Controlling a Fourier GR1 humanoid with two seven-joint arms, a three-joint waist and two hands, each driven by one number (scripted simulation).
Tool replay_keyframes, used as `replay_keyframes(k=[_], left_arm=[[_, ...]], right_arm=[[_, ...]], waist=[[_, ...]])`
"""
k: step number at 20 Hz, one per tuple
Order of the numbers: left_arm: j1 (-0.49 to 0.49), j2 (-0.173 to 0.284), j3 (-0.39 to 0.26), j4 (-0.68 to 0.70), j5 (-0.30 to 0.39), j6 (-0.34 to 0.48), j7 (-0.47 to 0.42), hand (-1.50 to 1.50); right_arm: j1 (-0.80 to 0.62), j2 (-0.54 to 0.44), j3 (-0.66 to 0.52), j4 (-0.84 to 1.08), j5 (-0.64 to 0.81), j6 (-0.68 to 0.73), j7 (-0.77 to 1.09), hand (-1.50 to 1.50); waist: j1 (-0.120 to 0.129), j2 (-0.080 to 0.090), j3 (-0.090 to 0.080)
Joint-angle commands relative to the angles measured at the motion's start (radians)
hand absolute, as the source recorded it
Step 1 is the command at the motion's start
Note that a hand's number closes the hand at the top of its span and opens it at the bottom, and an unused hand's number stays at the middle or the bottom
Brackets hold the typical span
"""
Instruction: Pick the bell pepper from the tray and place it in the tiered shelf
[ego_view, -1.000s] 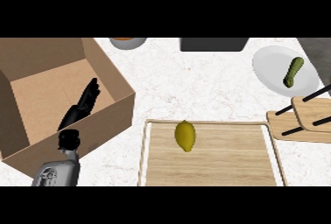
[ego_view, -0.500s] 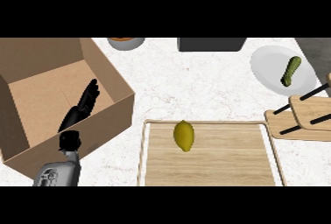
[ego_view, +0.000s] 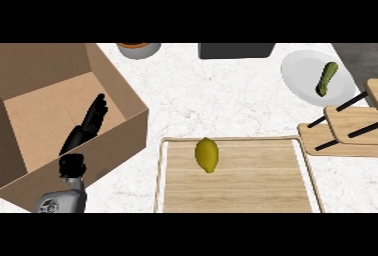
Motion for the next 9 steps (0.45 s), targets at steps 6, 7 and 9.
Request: replay_keyframes(k=[6, 7, 9], left_arm=[[0.014, -0.008, -0.022, -0.040, -0.011, -0.028, 0.064, 0.00], [-0.005, -0.011, -0.015, 0.011, -0.019, 0.001, 0.031, 0.00], [-0.028, -0.012, -0.017, 0.028, -0.014, -0.010, 0.037, 0.00]], right_arm=[[0.322, -0.083, -0.257, 0.310, -0.028, 0.389, -0.245, -1.50], [0.318, -0.132, -0.280, 0.400, -0.048, 0.412, -0.252, -1.50], [0.354, -0.147, -0.281, 0.488, -0.029, 0.447, -0.337, -1.50]], waist=[[-0.018, 0.000, 0.001], [-0.010, 0.004, 0.000], [-0.011, 0.005, 0.002]])
